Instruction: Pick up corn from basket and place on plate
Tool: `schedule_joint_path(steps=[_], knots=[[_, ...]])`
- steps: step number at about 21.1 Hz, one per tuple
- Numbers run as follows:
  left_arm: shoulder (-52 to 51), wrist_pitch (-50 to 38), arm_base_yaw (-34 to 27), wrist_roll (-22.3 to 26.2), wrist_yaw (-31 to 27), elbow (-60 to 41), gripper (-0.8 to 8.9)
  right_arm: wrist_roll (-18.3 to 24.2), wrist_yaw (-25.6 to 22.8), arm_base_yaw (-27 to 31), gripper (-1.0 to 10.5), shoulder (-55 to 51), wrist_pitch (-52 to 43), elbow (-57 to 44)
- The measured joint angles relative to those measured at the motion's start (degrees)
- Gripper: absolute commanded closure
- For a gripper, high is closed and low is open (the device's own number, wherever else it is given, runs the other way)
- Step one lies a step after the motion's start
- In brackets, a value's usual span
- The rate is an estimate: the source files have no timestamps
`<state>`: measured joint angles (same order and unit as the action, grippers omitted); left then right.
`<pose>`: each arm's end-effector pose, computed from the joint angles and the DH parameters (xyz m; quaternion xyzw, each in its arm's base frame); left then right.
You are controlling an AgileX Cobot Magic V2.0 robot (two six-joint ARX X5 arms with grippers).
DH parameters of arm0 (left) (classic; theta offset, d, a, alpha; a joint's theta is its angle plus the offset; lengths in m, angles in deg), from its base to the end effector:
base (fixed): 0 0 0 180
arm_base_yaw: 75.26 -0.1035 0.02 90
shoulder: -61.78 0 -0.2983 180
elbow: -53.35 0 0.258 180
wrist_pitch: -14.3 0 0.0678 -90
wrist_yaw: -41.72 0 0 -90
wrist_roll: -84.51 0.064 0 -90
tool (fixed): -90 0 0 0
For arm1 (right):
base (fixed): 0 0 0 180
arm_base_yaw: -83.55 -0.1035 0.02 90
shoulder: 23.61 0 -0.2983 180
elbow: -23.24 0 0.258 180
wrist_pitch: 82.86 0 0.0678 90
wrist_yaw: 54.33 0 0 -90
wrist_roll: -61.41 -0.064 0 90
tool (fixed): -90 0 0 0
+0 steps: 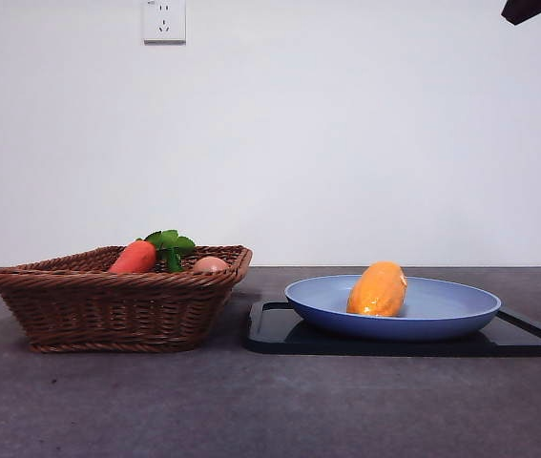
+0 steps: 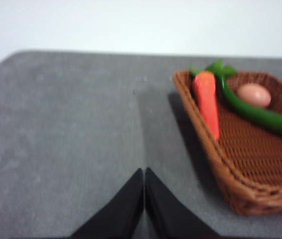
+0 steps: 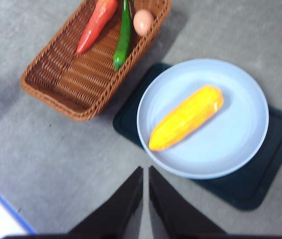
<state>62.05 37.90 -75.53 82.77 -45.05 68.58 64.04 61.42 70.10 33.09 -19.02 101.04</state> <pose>0.1012 -0.0031 0.1517 -0.0174 0.0757 -0.0246 0.9967 0.1774 0.0710 0.3606 0.0189 0.3550 0.3206 0.8780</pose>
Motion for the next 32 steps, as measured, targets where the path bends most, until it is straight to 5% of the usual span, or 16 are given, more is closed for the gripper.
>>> schedule_joint_path(steps=[19, 23, 32], knots=[[0.0, 0.0, 0.0, -0.5, 0.0, 0.0, 8.08, 0.0, 0.0, 0.0, 9.4, 0.0, -8.5, 0.0], [0.0, 0.0, 0.0, -0.6, 0.0, 0.0, 8.08, 3.6, -3.2, 2.5, 9.4, -2.6, -9.4, -0.5], [0.0, 0.0, 0.0, -0.6, 0.0, 0.0, 8.08, 4.2, -7.8, 14.4, 9.4, -29.2, -39.4, -34.1]])
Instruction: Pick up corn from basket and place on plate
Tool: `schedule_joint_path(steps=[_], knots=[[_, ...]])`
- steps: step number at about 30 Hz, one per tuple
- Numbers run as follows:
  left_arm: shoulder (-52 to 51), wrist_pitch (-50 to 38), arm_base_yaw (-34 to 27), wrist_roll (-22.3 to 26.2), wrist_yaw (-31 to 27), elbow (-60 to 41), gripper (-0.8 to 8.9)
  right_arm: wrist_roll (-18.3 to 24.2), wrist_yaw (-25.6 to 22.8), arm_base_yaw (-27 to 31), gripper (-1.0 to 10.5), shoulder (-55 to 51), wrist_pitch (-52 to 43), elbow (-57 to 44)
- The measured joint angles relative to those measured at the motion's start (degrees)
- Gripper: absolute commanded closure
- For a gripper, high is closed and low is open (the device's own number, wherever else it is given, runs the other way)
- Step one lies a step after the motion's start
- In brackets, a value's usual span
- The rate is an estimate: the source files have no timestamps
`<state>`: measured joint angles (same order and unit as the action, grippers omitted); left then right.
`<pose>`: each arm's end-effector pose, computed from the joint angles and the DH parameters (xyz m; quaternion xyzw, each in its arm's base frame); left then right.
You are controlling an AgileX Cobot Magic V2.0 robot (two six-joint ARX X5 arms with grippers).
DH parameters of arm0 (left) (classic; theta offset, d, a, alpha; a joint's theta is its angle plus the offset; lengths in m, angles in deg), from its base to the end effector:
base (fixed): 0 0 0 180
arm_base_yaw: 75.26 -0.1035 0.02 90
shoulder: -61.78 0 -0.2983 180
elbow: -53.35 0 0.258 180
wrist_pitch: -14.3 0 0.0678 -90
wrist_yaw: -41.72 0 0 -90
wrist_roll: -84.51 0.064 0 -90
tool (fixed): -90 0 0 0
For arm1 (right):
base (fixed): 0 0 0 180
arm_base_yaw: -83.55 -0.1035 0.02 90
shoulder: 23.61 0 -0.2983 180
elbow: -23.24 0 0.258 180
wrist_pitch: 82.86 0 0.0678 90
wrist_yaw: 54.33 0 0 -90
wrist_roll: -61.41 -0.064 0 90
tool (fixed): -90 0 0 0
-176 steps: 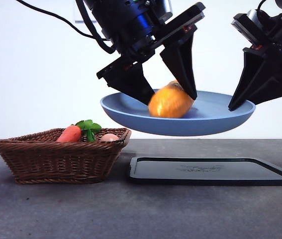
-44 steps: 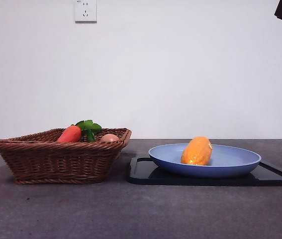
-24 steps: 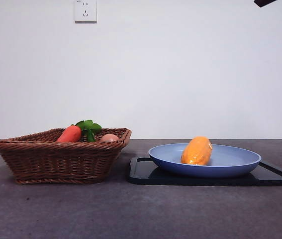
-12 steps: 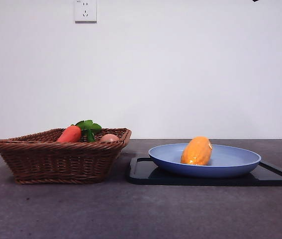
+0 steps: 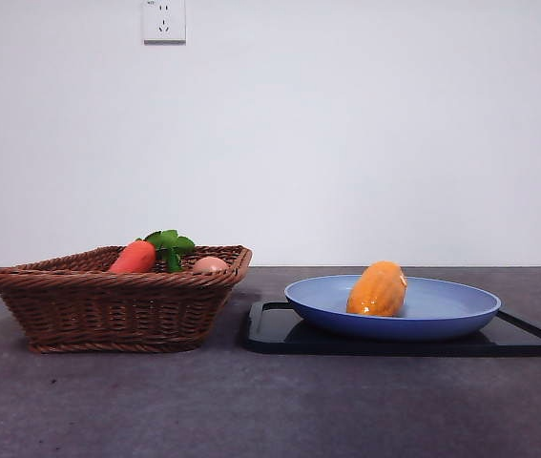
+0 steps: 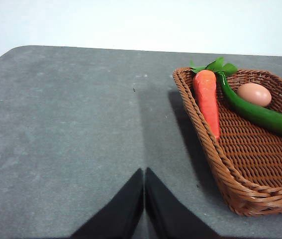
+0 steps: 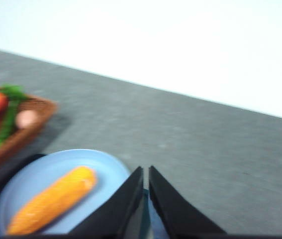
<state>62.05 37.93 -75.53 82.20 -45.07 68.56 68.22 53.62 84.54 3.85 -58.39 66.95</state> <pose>0.1012 -0.0031 0.1515 -0.0224 0.0762 -0.0240 0.9965 0.1307 0.0175 0.2949 -0.0468 0.0618 0.1510 0.9855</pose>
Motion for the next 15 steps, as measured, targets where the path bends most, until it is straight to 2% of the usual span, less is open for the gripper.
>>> schedule_joint_path(steps=[4, 9, 15], knots=[[0.0, 0.0, 0.0, 0.0, 0.0, 0.0, 8.08, -0.1, -4.3, 0.0, 9.4, -8.4, -7.4, -10.5], [0.0, 0.0, 0.0, 0.0, 0.0, 0.0, 8.08, -0.3, -4.7, 0.0, 9.4, -16.7, -10.2, -20.3], [0.0, 0.0, 0.0, 0.0, 0.0, 0.0, 8.08, -1.0, -4.8, 0.0, 9.4, -22.5, -10.5, -25.6]])
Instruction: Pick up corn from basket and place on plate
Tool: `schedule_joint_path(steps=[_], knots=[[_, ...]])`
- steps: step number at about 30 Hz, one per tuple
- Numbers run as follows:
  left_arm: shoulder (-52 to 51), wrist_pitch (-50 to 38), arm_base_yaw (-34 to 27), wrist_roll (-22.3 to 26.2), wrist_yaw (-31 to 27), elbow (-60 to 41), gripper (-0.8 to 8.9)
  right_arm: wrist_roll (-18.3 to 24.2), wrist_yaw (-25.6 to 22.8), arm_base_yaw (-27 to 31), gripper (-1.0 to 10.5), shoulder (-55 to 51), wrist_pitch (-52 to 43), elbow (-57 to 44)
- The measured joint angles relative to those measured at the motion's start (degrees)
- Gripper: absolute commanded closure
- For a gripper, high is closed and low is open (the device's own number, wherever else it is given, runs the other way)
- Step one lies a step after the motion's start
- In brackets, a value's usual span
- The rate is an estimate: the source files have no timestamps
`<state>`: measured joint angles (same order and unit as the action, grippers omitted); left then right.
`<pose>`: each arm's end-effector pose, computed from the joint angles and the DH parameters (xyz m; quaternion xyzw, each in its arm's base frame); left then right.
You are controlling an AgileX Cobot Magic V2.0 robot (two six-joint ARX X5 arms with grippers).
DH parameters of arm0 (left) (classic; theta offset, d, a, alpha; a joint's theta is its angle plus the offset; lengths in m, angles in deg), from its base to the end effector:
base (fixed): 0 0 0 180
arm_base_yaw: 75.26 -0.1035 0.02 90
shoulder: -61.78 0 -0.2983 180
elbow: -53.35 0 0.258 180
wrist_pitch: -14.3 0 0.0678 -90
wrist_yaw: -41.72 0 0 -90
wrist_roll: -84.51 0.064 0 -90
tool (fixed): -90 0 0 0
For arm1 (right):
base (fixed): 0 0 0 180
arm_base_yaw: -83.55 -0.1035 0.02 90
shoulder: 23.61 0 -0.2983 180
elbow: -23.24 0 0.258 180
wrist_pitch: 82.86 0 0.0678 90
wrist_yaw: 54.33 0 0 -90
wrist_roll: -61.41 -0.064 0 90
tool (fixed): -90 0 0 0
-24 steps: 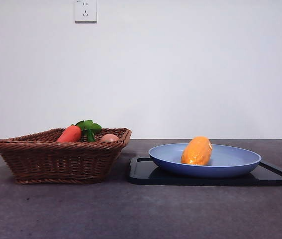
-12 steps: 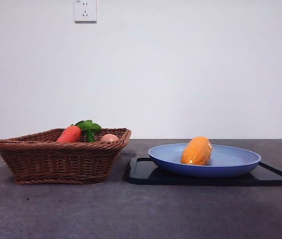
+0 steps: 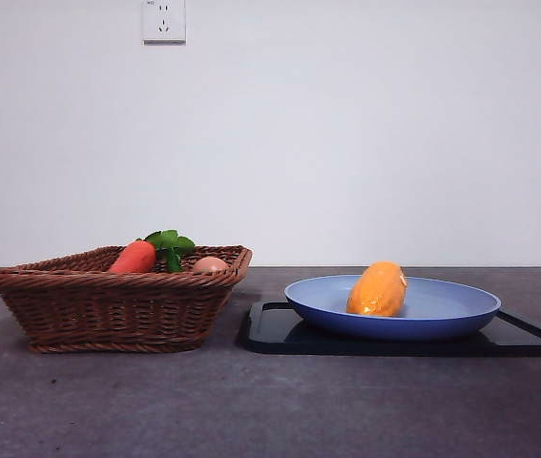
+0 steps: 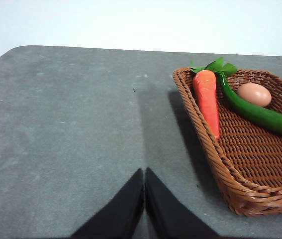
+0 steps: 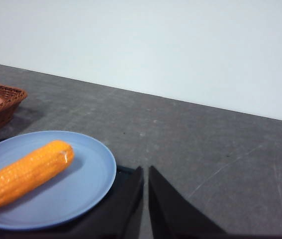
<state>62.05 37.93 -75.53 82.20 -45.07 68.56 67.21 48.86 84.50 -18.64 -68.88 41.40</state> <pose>0.1012 -0.0031 0.1515 -0.0224 0.0762 -0.0240 0.9965 0.1043 0.0129 0.1864 -0.0495 0.0014 0.1068 0.9930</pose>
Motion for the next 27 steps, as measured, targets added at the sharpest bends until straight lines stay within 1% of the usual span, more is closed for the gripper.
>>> schedule_joint_path(steps=[6, 14, 27], knots=[[0.0, 0.0, 0.0, 0.0, 0.0, 0.0, 8.08, -1.0, -1.3, 0.0, 9.4, -2.9, 0.6, -3.8], [0.0, 0.0, 0.0, 0.0, 0.0, 0.0, 8.08, -1.6, -1.9, 0.0, 9.4, -4.7, 8.4, -3.8], [0.0, 0.0, 0.0, 0.0, 0.0, 0.0, 8.08, -1.8, -2.6, 0.0, 9.4, -4.7, 8.4, -3.8]])
